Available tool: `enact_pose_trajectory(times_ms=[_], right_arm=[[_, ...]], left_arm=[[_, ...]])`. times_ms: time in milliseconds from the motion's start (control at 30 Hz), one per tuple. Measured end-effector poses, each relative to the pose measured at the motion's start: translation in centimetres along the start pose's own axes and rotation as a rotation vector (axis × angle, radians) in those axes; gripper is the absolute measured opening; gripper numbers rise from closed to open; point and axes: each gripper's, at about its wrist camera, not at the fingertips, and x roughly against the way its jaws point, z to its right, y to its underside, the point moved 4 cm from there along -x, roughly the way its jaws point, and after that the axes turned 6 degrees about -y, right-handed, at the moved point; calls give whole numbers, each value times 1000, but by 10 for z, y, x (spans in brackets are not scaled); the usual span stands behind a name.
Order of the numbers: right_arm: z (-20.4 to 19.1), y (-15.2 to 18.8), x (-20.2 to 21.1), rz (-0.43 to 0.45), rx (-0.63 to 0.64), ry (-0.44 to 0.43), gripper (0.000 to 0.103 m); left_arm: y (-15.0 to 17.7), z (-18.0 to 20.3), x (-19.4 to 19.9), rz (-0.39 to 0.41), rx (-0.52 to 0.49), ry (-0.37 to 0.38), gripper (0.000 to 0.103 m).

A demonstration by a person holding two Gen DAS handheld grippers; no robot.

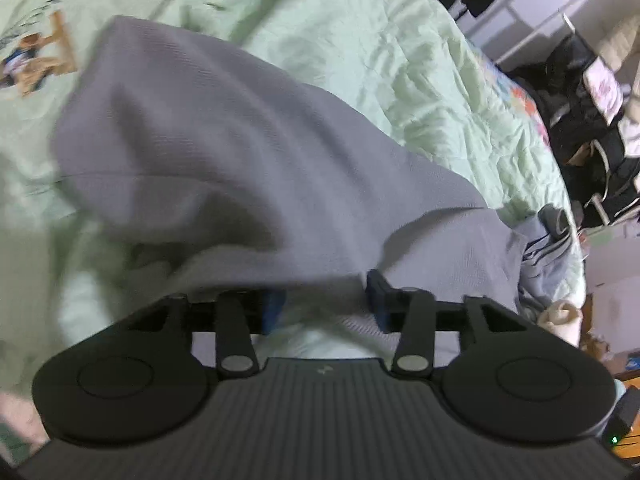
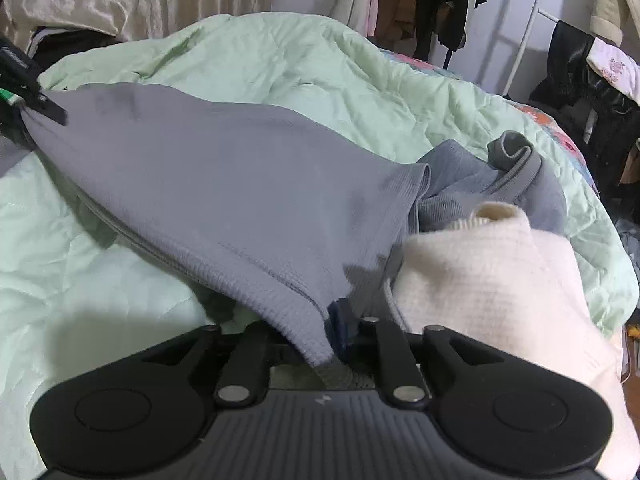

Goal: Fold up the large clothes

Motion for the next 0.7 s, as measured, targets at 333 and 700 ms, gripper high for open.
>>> enact_pose_trajectory(times_ms=[333, 700], right_arm=[[-71, -41, 68, 87, -125, -537, 50], [-223, -124, -39, 39, -25, -681, 65]], left_arm=[[-13, -133, 37, 107, 286, -275, 82], [-8, -126, 16, 99, 230, -239, 82]])
